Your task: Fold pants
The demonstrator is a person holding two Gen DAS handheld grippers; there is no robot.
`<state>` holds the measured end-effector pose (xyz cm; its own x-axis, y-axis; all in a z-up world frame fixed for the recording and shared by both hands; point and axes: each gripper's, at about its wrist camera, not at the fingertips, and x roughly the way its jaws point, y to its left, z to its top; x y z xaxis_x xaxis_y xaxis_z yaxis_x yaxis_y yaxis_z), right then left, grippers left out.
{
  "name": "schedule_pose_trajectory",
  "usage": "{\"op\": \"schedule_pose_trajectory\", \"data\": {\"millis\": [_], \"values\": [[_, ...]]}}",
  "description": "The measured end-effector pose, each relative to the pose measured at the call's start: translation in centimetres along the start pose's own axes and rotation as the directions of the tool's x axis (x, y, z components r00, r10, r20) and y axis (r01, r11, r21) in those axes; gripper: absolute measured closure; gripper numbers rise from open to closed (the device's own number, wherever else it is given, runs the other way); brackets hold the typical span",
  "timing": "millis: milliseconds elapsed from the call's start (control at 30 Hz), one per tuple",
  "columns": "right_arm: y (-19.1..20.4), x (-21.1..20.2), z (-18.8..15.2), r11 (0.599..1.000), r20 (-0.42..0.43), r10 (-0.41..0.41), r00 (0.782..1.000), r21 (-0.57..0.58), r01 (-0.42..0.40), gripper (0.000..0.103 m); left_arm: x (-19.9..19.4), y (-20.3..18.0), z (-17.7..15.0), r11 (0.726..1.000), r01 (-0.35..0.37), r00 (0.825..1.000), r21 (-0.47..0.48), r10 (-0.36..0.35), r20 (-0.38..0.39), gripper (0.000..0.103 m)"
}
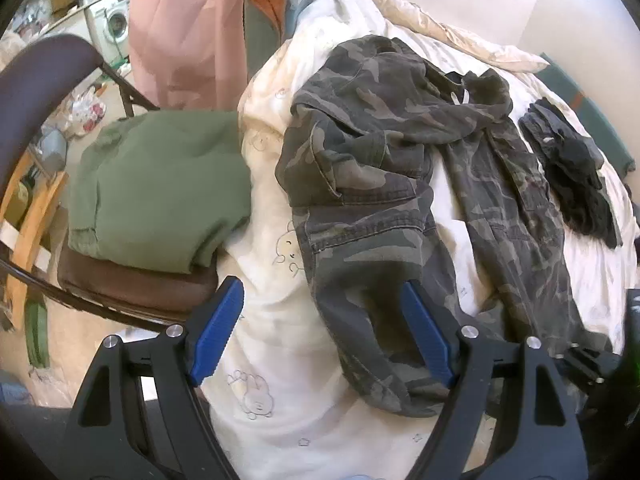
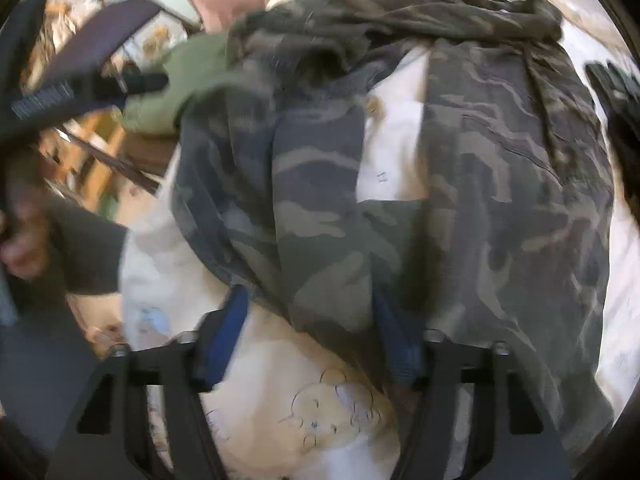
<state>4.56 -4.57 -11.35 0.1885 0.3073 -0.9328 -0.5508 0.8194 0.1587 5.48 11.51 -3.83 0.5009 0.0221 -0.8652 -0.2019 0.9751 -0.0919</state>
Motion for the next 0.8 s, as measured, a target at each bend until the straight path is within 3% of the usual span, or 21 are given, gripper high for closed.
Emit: {"op": "schedule_pose_trajectory", "data": {"millis": [67,100,133,233,267,367,467,533,600,633,700,800], "values": [[0.2,1.3,0.1,1.0,-0.037,-0.001,0.999,0.0,0.001,0.059,-0.1,0.3,-0.1,1.0,-0.002,1.0,0.0,0.002,-0.007,0.025],[0.2,1.9,0.1,0.999,-0.069,-0.044,0.997,0.002,0.044,0.065,0.0,0.7,-0.1,1.0,0.007,1.0,-0.012,-0.008,-0.015,0.025],[0.2,2.2,0.0,0.997,-0.089,-0.077,0.993,-0.002,0.077,0.085,0.0,0.9,-0.2,1.0,0.014,1.0,-0.025,-0.014,-0.021,0.025],[-0.1,0.9,0.0,0.991,-0.092,0.092,0.992,0.108,-0.081,0.095,0.0,1.9,-0.2,0.997,0.016,0.999,-0.075,-0.018,-0.037,0.025],[0.5,-0.6,0.1,0.979,-0.054,0.169,0.984,0.122,-0.161,0.096,-0.3,2.2,-0.2,0.995,0.018,0.999,-0.097,-0.02,-0.026,0.025],[2.1,-4.7,0.7,0.947,0.038,0.29,0.956,0.132,-0.293,0.097,-1.2,3.5,0.5,0.984,0.038,0.999,-0.174,-0.035,0.022,0.025],[2.6,-9.3,1.3,0.884,0.159,0.422,0.893,0.144,-0.444,0.097,-2.2,4.5,1.4,0.973,0.036,0.997,-0.227,-0.018,0.079,0.025],[1.8,-12.0,1.4,0.811,0.247,0.521,0.817,0.155,-0.564,0.097,-2.3,5.1,1.8,0.964,0.047,0.995,-0.262,-0.023,0.092,0.025],[-0.1,-14.0,1.5,0.761,0.353,0.546,0.76,0.169,-0.626,0.098,-2.0,5.4,2.1,0.955,0.064,0.995,-0.291,-0.04,0.087,0.025],[-1.5,-14.6,1.5,0.763,0.4,0.515,0.758,0.188,-0.618,0.098,-1.8,5.3,2.2,0.954,0.065,0.996,-0.294,-0.044,0.079,0.025],[-4.9,-14.2,2.0,0.8,0.404,0.405,0.82,0.277,-0.532,0.098,-1.3,4.9,2.3,0.957,0.067,0.997,-0.284,-0.053,0.056,0.025],[-9.5,-9.8,1.1,0.799,0.304,0.295,0.906,0.443,-0.408,0.098,-0.5,3.5,2.1,0.969,0.067,0.998,-0.236,-0.066,0.011,0.025]]}}
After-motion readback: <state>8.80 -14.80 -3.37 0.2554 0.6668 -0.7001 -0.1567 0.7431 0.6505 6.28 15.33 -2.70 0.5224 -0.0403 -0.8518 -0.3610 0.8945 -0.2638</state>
